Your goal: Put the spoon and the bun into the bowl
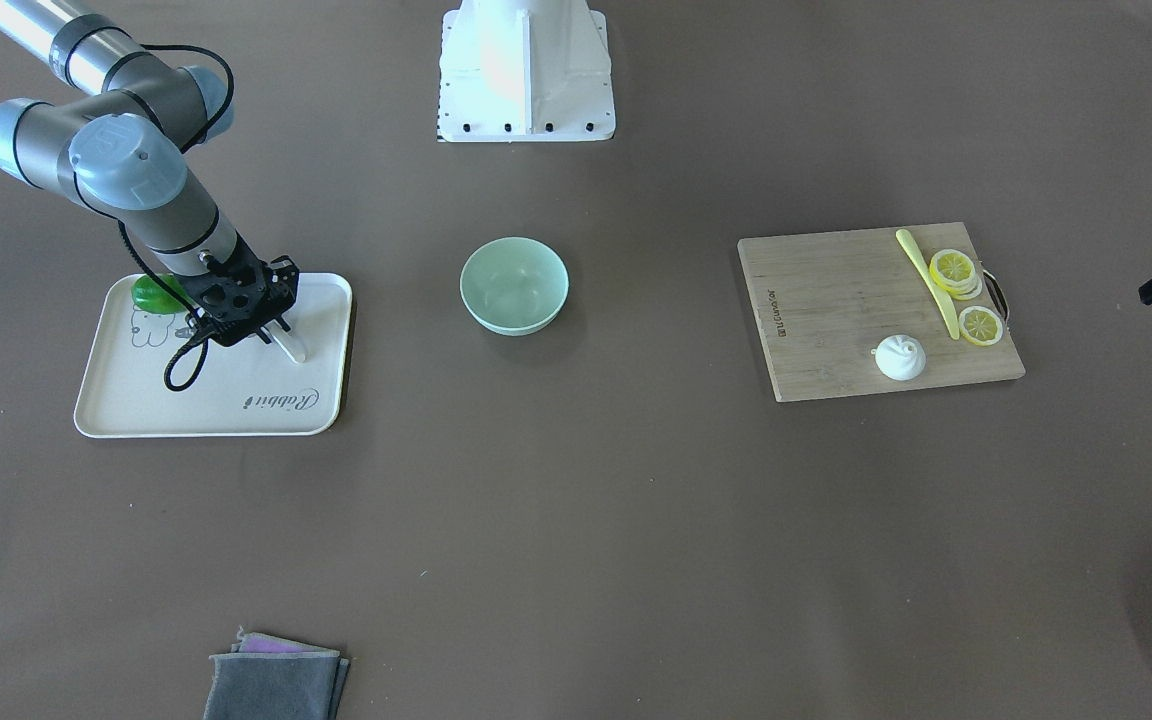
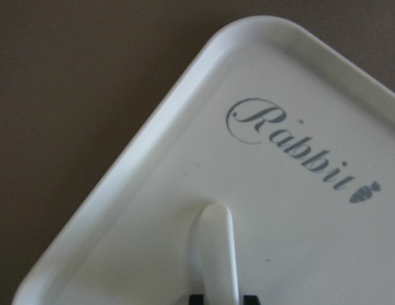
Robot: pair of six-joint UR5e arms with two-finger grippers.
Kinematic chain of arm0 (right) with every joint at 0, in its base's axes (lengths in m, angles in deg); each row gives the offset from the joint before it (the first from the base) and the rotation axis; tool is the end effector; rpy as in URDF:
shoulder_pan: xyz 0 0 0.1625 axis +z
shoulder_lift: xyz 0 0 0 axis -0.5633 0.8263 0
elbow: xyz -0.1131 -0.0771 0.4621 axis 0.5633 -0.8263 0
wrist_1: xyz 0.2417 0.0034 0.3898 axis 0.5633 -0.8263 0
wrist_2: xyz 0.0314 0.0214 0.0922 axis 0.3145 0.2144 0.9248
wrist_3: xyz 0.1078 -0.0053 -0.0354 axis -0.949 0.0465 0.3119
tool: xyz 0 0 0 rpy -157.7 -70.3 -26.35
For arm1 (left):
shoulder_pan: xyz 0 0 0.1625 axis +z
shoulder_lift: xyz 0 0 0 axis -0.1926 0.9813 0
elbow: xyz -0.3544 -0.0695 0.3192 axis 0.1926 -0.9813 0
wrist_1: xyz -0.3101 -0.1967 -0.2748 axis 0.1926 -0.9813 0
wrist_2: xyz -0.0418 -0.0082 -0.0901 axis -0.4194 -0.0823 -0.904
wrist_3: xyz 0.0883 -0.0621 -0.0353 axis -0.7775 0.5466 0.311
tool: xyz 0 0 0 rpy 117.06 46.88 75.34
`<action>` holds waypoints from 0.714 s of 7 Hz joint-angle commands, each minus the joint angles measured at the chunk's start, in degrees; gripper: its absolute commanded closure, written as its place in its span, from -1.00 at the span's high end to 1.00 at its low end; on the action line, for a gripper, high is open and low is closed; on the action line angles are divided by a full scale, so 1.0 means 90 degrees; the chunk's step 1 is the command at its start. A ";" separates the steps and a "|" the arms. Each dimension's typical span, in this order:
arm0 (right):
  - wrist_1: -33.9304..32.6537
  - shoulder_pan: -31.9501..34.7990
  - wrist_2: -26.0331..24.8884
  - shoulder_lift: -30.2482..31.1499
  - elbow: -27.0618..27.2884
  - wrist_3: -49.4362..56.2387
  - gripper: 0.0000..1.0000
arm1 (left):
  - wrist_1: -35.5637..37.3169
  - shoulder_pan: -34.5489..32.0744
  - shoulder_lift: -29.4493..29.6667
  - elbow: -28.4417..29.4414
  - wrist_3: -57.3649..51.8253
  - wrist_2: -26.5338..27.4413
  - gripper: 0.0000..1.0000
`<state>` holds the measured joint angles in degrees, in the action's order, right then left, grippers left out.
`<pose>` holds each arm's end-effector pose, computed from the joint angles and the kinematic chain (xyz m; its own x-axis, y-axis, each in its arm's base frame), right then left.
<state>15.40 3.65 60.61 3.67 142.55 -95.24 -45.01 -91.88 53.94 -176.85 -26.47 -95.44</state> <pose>-0.4672 -0.4709 0.4810 0.5520 -0.5948 0.5844 0.3823 0.8034 0.4566 0.0525 -0.5953 0.5592 0.5518 0.4140 -0.7240 -0.0825 0.8910 0.4465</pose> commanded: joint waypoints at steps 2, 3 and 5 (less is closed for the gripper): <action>-0.0058 0.0111 -0.0038 -0.0166 0.0058 -0.0053 -1.00 | 0.0030 0.0000 0.0033 -0.0008 0.0017 0.0000 0.95; -0.0088 0.0373 0.0010 -0.0292 0.0059 -0.0285 -1.00 | 0.0088 0.0019 0.0111 0.0012 0.0017 0.0010 0.96; -0.0107 0.0881 0.0437 -0.0595 0.0068 -0.1026 -1.00 | 0.0021 0.0320 0.0150 0.0012 -0.0002 0.0010 0.95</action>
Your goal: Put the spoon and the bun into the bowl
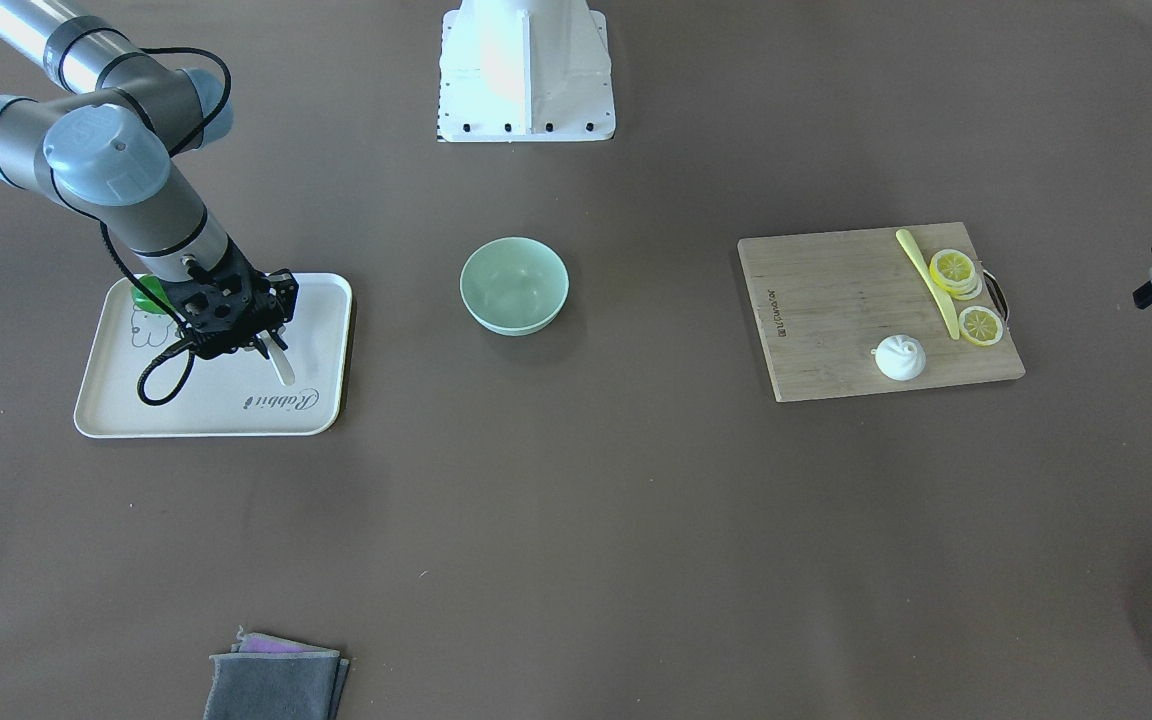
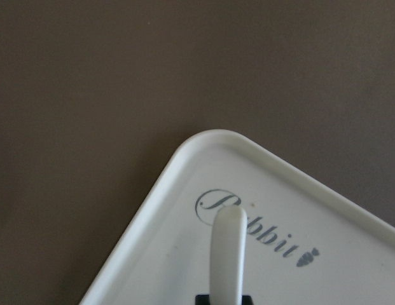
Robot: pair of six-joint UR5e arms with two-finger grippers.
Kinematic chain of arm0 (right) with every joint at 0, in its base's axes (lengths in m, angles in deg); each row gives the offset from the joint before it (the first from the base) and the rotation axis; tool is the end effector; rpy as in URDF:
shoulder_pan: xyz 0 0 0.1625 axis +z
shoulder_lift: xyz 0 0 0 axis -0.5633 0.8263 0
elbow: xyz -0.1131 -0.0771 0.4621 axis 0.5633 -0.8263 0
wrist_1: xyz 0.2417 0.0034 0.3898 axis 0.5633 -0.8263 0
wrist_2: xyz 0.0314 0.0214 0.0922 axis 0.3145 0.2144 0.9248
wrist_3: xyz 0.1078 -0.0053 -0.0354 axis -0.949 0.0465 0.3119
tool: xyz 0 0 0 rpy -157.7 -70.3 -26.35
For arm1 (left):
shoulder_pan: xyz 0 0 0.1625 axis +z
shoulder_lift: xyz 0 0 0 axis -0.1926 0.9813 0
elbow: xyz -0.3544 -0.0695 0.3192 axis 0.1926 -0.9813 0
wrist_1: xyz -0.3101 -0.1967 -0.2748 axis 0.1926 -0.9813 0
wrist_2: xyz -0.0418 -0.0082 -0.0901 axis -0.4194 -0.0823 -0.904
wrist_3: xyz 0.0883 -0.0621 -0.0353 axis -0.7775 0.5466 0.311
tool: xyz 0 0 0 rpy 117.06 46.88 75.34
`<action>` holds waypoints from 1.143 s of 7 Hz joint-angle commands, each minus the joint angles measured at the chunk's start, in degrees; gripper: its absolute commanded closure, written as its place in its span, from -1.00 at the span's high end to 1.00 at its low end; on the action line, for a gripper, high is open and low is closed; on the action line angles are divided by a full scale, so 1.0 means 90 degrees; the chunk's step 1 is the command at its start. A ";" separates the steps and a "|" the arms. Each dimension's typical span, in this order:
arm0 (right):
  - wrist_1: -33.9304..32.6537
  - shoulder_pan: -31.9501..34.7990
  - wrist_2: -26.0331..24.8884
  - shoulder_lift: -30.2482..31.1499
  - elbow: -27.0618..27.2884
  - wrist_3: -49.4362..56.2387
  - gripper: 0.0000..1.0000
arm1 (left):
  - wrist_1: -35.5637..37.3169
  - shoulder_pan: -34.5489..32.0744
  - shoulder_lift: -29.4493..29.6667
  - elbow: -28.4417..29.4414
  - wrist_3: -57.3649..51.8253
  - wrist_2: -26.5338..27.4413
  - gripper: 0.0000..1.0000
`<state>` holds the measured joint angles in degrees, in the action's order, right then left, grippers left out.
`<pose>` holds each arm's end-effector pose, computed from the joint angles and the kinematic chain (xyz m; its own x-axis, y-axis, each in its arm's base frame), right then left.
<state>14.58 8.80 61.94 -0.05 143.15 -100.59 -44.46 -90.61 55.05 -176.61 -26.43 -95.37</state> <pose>-0.4367 -0.5204 0.4332 0.5861 -0.4911 0.6444 0.2415 0.8651 0.4396 0.0671 -0.6019 0.5511 0.5428 0.4292 -0.7219 -0.1013 0.8867 0.4511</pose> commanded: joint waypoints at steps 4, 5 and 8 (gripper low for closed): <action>-0.0903 0.0409 0.0625 -0.1470 0.0002 -0.2814 -1.00 | -0.0747 0.1564 0.0027 -0.0073 0.1165 0.0799 0.95; -0.0905 0.0331 0.0615 -0.1617 0.0002 -0.3078 -1.00 | -0.1420 0.2023 0.0017 0.0033 0.1929 0.1025 0.95; -0.0886 0.0058 0.0547 -0.1950 -0.0047 -0.3664 -1.00 | -0.2137 0.2925 0.0221 0.0666 0.2552 0.1778 0.95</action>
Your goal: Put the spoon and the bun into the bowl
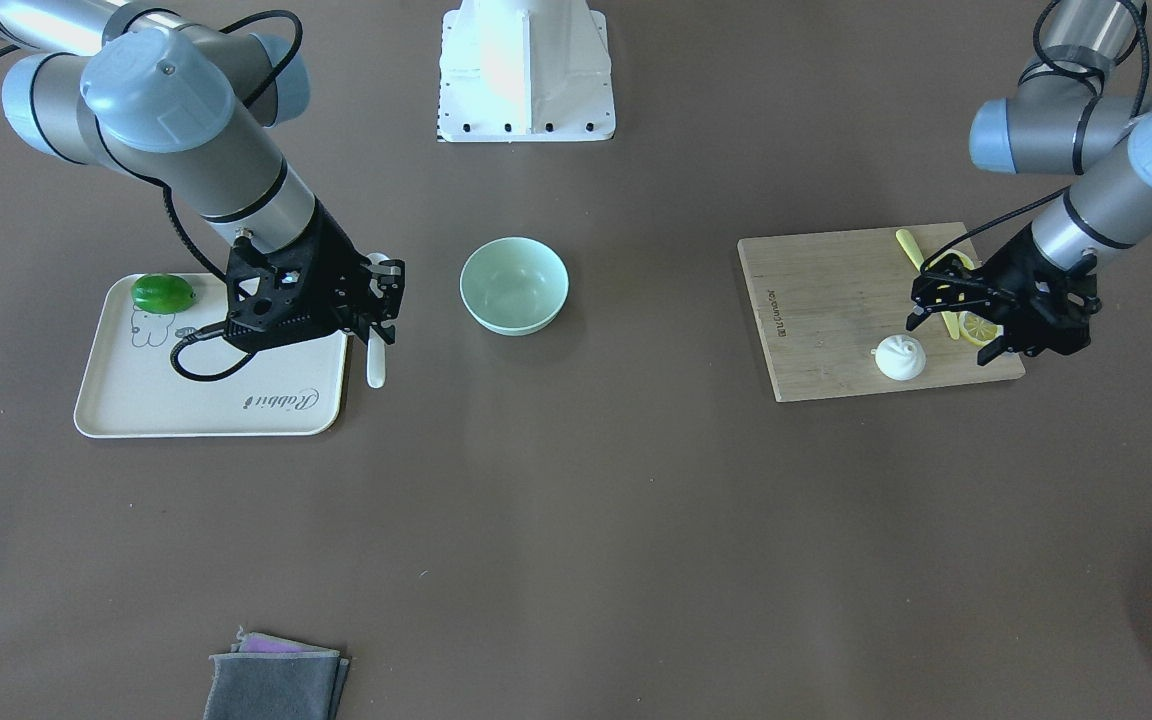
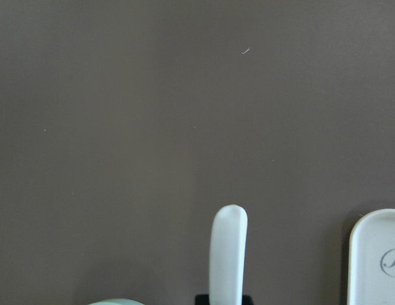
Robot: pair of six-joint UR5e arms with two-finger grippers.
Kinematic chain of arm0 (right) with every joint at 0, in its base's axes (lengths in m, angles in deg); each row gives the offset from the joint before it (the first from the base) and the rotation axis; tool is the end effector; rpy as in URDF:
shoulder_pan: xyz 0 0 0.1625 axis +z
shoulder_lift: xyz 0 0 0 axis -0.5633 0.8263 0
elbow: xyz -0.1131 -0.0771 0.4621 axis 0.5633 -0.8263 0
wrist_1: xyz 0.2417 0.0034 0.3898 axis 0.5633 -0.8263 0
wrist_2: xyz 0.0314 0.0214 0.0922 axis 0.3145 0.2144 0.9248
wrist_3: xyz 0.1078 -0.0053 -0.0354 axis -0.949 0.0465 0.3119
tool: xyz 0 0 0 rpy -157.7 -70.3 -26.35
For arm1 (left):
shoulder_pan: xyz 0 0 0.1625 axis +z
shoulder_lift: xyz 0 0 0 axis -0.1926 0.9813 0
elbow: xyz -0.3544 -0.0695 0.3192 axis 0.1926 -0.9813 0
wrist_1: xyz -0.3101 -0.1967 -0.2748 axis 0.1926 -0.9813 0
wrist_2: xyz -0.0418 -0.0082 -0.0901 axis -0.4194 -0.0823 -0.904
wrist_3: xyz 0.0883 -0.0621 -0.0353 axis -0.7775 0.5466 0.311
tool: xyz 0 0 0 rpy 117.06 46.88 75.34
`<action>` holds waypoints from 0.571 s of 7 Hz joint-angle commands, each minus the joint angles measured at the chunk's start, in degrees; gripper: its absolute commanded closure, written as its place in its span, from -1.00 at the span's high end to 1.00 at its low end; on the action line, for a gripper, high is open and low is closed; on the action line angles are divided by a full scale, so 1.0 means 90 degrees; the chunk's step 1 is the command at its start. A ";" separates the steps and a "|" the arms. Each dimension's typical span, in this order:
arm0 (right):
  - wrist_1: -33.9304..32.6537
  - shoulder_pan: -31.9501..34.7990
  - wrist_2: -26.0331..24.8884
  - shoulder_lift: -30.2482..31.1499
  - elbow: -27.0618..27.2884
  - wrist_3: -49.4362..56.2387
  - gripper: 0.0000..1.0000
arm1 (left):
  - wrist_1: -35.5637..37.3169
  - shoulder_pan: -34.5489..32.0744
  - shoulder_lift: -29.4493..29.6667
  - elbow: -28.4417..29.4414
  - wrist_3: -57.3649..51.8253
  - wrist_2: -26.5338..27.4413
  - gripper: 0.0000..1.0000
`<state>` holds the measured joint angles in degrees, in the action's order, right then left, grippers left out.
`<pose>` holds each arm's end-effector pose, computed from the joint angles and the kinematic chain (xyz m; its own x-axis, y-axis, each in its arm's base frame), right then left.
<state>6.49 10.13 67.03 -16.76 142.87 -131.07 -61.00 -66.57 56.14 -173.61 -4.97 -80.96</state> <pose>-0.4672 -0.5600 0.2468 0.5077 -0.0581 0.8596 -0.0558 0.9934 0.1002 0.3037 -0.5540 0.5473 0.5385 0.4596 -0.7063 -0.1653 0.8795 0.4463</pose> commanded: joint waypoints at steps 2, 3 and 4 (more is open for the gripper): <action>0.0005 -0.0168 -0.0048 -0.0181 -0.0015 -0.0320 -1.00 | -0.0770 0.0371 0.0112 0.0715 0.0245 0.0295 0.95; 0.0005 -0.0188 -0.0048 -0.0201 -0.0015 -0.0397 -1.00 | -0.0780 0.0391 0.0121 0.0687 0.0323 0.0295 0.92; 0.0005 -0.0188 -0.0048 -0.0201 -0.0015 -0.0398 -1.00 | -0.0771 0.0392 0.0131 0.0696 0.0373 0.0256 0.51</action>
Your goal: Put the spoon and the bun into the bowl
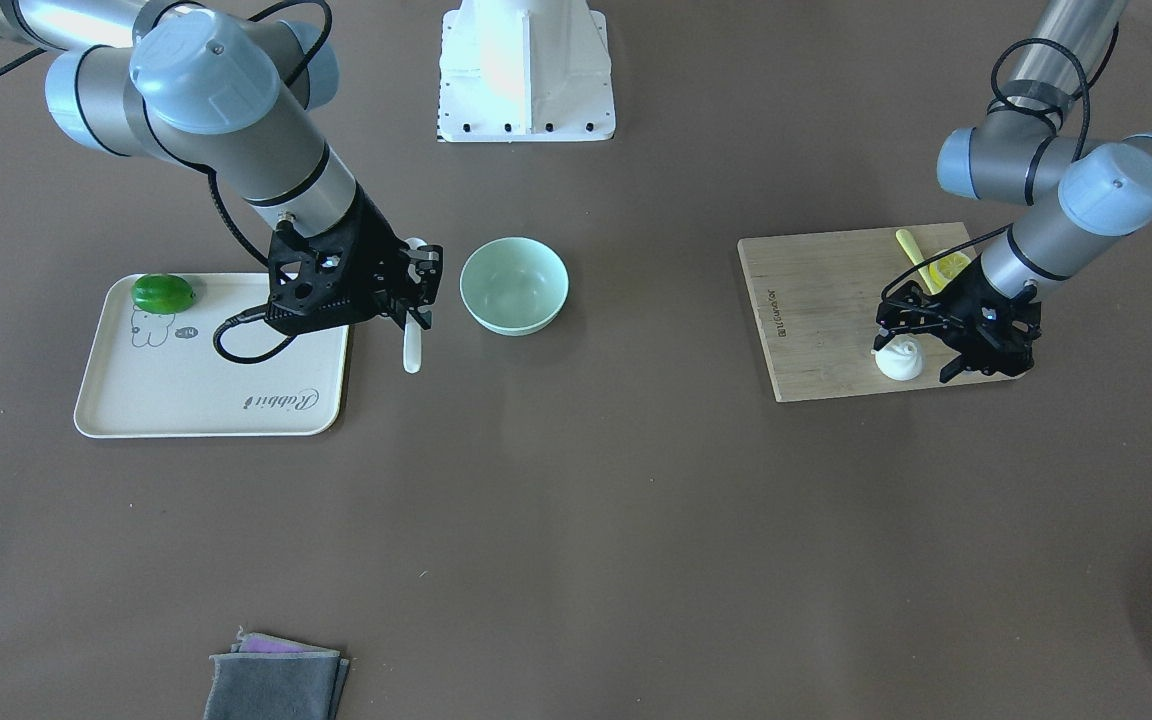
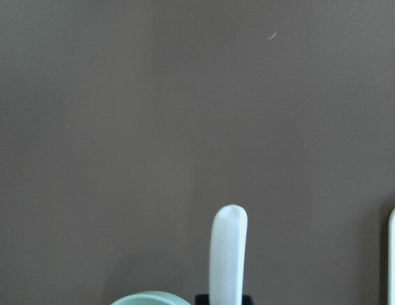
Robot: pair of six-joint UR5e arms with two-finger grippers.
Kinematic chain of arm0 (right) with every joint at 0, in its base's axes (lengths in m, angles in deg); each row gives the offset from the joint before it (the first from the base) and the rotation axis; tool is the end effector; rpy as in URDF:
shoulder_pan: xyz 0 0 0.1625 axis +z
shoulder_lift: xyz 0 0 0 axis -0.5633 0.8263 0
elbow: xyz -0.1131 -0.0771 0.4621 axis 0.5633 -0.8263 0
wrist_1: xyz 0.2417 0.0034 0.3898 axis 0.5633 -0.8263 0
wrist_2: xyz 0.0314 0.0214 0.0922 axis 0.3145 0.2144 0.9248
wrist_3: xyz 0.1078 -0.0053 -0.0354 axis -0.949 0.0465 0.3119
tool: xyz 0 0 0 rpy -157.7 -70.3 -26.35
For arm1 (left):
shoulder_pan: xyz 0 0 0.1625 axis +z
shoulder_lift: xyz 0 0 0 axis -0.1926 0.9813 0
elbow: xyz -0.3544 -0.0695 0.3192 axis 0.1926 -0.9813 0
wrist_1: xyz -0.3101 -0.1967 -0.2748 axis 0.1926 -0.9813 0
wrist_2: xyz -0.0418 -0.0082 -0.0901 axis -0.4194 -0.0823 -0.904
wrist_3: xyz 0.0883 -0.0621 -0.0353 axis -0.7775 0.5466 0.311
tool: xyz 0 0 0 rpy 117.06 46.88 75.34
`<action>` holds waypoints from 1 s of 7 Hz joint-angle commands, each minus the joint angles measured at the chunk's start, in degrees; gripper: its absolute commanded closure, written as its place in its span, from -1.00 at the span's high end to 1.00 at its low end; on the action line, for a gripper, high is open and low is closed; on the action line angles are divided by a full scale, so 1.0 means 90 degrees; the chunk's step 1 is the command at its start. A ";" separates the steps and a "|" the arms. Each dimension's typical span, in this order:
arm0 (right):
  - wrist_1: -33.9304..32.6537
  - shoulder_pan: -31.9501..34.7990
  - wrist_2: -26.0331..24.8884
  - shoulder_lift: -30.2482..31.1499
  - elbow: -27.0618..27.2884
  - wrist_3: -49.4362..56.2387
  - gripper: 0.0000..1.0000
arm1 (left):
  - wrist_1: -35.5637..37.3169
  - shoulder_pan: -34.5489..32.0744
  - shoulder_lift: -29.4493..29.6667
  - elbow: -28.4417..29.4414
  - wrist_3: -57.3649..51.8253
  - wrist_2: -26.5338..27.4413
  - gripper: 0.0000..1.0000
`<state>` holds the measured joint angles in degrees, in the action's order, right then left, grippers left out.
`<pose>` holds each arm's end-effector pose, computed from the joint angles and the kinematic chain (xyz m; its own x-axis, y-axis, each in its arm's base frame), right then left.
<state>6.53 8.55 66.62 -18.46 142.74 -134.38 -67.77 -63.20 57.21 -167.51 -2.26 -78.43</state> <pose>-0.4844 -0.5496 0.2264 0.4881 -0.0309 0.8723 -0.0645 0.9954 0.0713 0.3427 -0.5507 0.5821 0.5386 0.4622 -0.7045 -0.1661 0.8779 0.4490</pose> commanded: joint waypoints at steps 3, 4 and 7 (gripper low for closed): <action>0.0000 -0.0120 -0.0138 -0.0089 -0.0011 -0.0107 -1.00 | 0.0069 -0.0012 -0.0085 -0.0262 0.0284 -0.0199 -1.00; 0.0029 -0.0275 -0.0264 -0.0090 -0.0002 -0.0263 -1.00 | 0.0311 -0.0089 -0.0047 -0.0661 0.0586 -0.0645 -1.00; 0.0117 -0.1104 -0.1268 -0.0080 -0.0011 -0.0869 -1.00 | 0.2454 -0.0285 0.0973 -0.1767 0.0784 -0.0718 -1.00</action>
<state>7.39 1.49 58.73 -19.25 142.65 -140.83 -53.60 -65.30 61.14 -180.84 4.49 -84.63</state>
